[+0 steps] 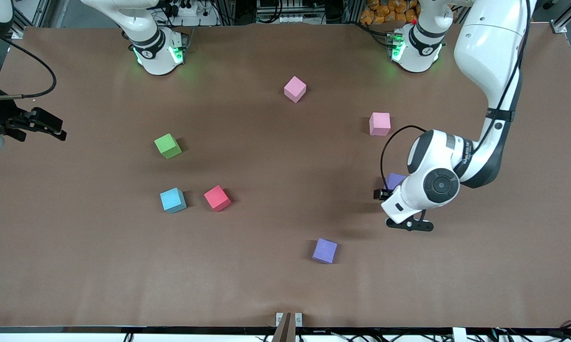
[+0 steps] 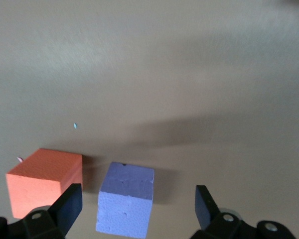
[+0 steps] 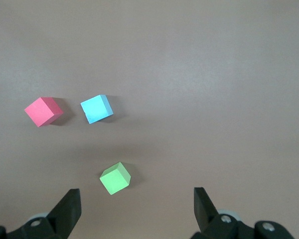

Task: Arrange blocks into number 1
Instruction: 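Move the left gripper down over the purple cube beside the orange cube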

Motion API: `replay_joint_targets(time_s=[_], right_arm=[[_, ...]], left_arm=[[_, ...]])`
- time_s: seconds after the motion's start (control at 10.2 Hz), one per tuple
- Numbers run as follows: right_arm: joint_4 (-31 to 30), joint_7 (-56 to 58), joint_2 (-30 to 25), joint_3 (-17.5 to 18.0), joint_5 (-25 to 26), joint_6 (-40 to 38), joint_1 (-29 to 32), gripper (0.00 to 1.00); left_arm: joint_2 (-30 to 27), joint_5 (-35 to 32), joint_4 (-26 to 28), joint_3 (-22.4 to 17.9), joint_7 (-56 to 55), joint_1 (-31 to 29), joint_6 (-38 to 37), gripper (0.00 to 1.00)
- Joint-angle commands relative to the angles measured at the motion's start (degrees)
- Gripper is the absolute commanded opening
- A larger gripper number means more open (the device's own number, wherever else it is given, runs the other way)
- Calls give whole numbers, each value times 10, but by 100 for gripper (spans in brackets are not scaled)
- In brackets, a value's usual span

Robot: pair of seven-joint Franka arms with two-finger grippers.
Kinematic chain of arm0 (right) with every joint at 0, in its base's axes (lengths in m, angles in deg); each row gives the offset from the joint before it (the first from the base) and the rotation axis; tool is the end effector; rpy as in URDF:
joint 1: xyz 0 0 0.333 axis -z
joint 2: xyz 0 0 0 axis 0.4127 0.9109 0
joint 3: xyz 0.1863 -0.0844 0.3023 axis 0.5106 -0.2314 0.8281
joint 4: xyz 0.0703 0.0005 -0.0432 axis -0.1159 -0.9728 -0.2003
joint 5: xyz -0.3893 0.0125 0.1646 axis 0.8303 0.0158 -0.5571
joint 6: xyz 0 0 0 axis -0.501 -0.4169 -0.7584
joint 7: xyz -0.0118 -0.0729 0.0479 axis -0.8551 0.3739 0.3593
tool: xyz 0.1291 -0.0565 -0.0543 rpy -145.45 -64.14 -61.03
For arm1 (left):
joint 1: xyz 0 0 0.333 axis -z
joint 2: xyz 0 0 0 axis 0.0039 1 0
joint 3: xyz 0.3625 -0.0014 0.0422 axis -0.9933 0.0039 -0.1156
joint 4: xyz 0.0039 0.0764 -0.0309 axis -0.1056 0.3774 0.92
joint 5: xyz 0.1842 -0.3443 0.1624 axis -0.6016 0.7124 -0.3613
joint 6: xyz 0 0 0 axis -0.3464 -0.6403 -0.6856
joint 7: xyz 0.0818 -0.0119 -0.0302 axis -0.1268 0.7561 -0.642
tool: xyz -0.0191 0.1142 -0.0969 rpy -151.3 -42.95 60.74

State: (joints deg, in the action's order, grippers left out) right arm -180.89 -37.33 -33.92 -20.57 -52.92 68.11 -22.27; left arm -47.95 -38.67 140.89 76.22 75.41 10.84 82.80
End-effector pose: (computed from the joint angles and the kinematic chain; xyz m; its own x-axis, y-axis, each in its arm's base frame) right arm 0.5902 -0.0156 0.6043 1.0000 -0.0022 0.0000 -0.0022 -0.9999 -0.0162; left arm 0.6851 -0.2195 0.2421 0.9753 -0.1198 -0.1855 -0.1288 -0.9910 -0.0373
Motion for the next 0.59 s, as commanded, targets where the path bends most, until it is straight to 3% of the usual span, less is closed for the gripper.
replay_joint_targets(time_s=[0.0, 0.49], right_arm=[[4, 7, -5, 13, 7, -10, 15, 100], [3, 7, -3, 11, 7, -17, 9, 100]], left_arm=[[-24, -13, 46, -2, -15, 5, 8, 100], [-49, -32, 109, -1, -9, 3, 58, 100]])
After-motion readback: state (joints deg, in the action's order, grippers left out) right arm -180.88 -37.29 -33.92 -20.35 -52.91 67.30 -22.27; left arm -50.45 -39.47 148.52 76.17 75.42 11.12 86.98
